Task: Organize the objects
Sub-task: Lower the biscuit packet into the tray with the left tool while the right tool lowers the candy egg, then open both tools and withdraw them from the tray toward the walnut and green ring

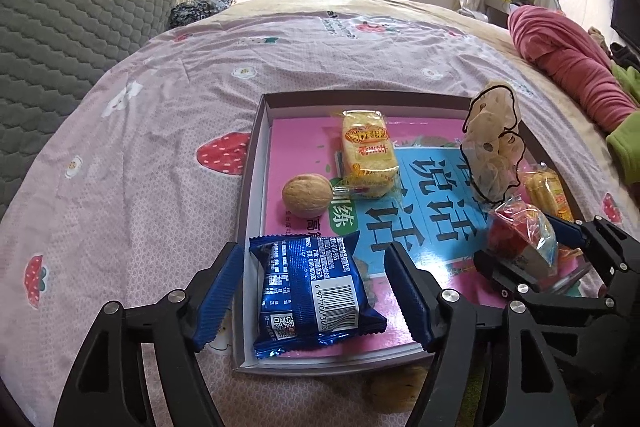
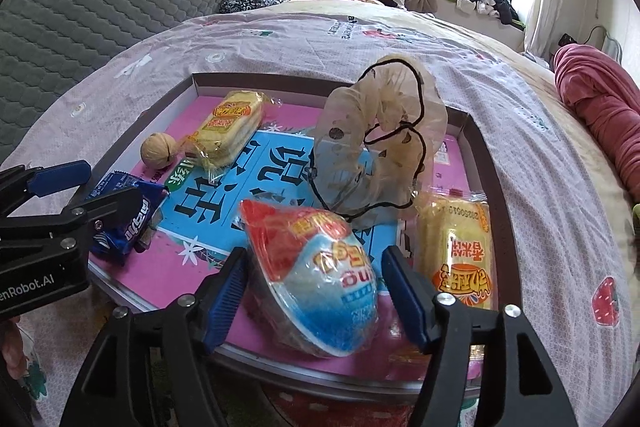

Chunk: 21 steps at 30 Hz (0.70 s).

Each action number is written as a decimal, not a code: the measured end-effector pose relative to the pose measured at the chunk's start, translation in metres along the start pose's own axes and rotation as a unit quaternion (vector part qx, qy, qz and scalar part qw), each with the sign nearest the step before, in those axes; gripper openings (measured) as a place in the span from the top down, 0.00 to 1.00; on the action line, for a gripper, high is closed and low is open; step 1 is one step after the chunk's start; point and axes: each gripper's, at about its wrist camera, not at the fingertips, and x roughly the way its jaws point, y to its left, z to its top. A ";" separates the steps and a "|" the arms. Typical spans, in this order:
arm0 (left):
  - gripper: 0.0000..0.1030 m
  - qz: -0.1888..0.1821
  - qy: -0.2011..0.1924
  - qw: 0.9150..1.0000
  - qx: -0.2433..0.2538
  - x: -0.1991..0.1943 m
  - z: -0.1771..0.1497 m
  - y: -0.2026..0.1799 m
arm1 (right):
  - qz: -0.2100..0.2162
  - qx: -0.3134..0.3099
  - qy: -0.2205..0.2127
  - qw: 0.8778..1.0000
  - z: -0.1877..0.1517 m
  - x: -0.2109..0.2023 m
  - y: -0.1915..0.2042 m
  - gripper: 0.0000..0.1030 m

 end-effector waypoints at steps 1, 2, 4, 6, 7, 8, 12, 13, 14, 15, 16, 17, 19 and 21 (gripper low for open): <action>0.27 0.000 -0.001 1.000 -0.001 -0.002 0.000 0.000 | 0.000 -0.001 -0.002 1.000 0.000 -0.001 0.001 0.31; 0.27 -0.002 -0.002 1.000 -0.001 -0.003 0.001 0.001 | 0.000 -0.001 -0.003 1.000 0.001 -0.003 0.001 0.31; 0.27 -0.004 -0.004 1.000 -0.002 -0.006 0.001 0.001 | -0.001 -0.002 -0.007 1.000 0.002 -0.006 0.001 0.30; 0.20 -0.003 -0.007 1.000 0.000 -0.008 0.001 0.001 | -0.003 -0.003 -0.010 1.000 0.003 -0.008 0.003 0.28; 0.20 -0.003 -0.009 1.000 0.000 -0.010 0.001 0.001 | -0.004 -0.003 -0.011 1.000 0.003 -0.009 0.003 0.28; 0.20 -0.002 -0.011 1.000 -0.001 -0.011 0.002 0.001 | -0.004 -0.004 -0.013 1.000 0.004 -0.011 0.003 0.27; 0.20 -0.005 -0.009 1.000 -0.007 -0.012 0.003 0.004 | -0.007 -0.004 -0.021 1.000 0.007 -0.018 0.003 0.25; 0.20 -0.005 -0.009 1.000 -0.008 -0.012 0.003 0.005 | -0.008 -0.004 -0.023 1.000 0.007 -0.019 0.002 0.24; 0.20 -0.006 -0.008 1.000 -0.008 -0.012 0.003 0.005 | -0.010 -0.003 -0.025 1.000 0.008 -0.021 0.002 0.23; 0.20 -0.006 -0.007 1.000 -0.010 -0.013 0.003 0.005 | -0.013 -0.003 -0.026 1.000 0.008 -0.023 0.002 0.22; 0.20 -0.007 -0.005 1.000 -0.010 -0.013 0.003 0.005 | -0.019 -0.004 -0.027 0.999 0.009 -0.025 0.001 0.21; 0.19 -0.011 -0.002 1.000 -0.010 -0.014 0.003 0.005 | -0.022 -0.004 -0.029 0.999 0.009 -0.027 0.001 0.20; 0.19 -0.017 -0.006 1.000 -0.009 -0.017 0.003 0.004 | -0.030 -0.004 -0.036 0.999 0.010 -0.033 0.001 0.18; 0.19 -0.017 -0.012 1.000 -0.008 -0.024 0.004 0.003 | -0.035 -0.002 -0.044 0.998 0.011 -0.039 0.000 0.15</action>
